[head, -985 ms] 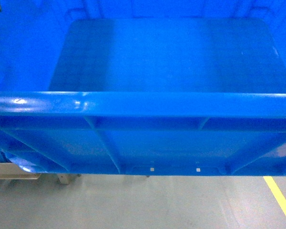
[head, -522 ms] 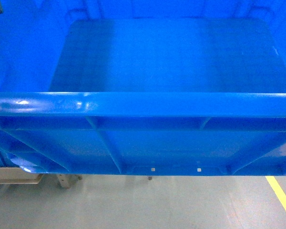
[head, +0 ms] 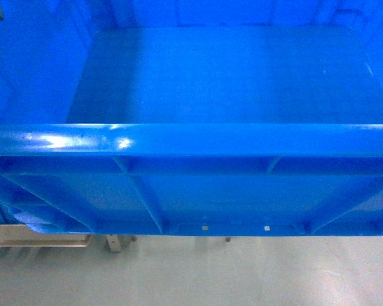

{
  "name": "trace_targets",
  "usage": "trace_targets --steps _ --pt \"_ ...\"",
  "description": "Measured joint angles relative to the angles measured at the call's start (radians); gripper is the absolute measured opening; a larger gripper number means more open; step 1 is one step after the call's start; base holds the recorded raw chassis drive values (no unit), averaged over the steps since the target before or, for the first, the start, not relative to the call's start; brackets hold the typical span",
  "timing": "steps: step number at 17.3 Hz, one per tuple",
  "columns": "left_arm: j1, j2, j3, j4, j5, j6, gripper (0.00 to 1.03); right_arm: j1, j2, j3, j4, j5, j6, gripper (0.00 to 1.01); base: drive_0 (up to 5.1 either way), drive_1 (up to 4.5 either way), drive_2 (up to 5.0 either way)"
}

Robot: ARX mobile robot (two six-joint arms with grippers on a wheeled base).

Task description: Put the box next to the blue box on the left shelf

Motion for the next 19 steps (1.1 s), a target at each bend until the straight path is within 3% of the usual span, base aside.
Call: trace_targets --steps 9,19 --pt "0.0 0.0 0.0 0.003 0.001 0.001 0.18 0.0 0.0 0.0 -0.003 0.0 0.0 0.15 -4.8 1.25 3.4" --pt "0.0 0.0 0.0 0.003 0.001 0.0 0.18 0.0 -0.001 0.0 -0.004 0.0 0.0 0.15 -5.0 2.38 2.4"
